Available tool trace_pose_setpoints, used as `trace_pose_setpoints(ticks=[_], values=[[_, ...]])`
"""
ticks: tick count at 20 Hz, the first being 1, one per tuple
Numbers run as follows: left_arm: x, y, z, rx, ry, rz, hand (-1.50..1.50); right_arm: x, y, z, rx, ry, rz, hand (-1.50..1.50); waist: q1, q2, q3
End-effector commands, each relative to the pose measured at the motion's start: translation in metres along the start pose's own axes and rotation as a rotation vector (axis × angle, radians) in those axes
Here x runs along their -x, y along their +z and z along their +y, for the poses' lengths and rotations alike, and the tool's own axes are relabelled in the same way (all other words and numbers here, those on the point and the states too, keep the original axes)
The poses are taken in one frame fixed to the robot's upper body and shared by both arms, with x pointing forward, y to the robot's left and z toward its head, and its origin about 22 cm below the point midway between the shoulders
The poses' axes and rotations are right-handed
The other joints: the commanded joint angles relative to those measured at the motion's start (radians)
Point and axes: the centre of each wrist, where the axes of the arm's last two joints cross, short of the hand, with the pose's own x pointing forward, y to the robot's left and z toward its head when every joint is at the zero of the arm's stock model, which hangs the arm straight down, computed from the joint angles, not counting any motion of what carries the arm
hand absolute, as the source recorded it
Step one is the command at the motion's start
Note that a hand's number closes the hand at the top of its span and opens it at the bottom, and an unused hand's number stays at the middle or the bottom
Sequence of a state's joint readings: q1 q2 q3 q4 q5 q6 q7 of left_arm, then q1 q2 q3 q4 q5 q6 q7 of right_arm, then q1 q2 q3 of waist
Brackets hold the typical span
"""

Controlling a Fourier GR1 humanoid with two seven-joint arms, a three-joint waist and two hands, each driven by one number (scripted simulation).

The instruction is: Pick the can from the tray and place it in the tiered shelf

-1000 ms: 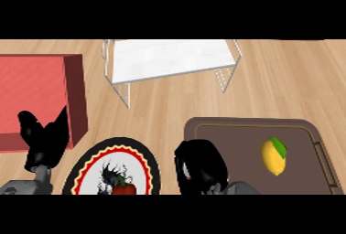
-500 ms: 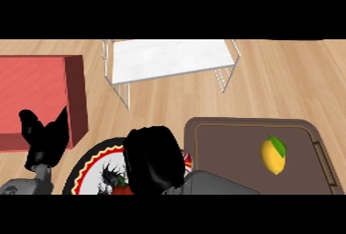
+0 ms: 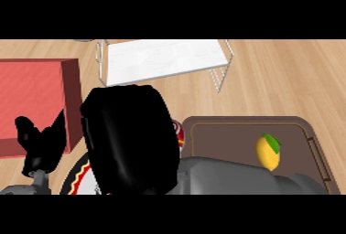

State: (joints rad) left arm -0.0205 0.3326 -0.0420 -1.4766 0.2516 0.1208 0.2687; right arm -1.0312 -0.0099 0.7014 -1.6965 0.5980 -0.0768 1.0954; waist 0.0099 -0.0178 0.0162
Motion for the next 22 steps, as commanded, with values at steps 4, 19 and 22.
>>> trace_pose_setpoints(ticks=[4, 19, 22], values=[[0.017, -0.007, -0.013, 0.023, 0.018, 0.111, 0.0, -0.038, -0.028, -0.053, 0.115, -0.002, 0.128, 1.5, -0.016, 0.015, -0.018], [0.03, -0.006, -0.017, 0.043, 0.021, 0.107, 0.0, -0.025, -0.117, -0.152, 0.194, -0.033, 0.205, 1.5, -0.001, 0.025, -0.019], [0.024, -0.007, -0.016, 0.036, 0.018, 0.108, 0.0, -0.011, -0.13, -0.146, 0.152, -0.014, 0.194, 1.5, 0.002, 0.026, -0.018]])
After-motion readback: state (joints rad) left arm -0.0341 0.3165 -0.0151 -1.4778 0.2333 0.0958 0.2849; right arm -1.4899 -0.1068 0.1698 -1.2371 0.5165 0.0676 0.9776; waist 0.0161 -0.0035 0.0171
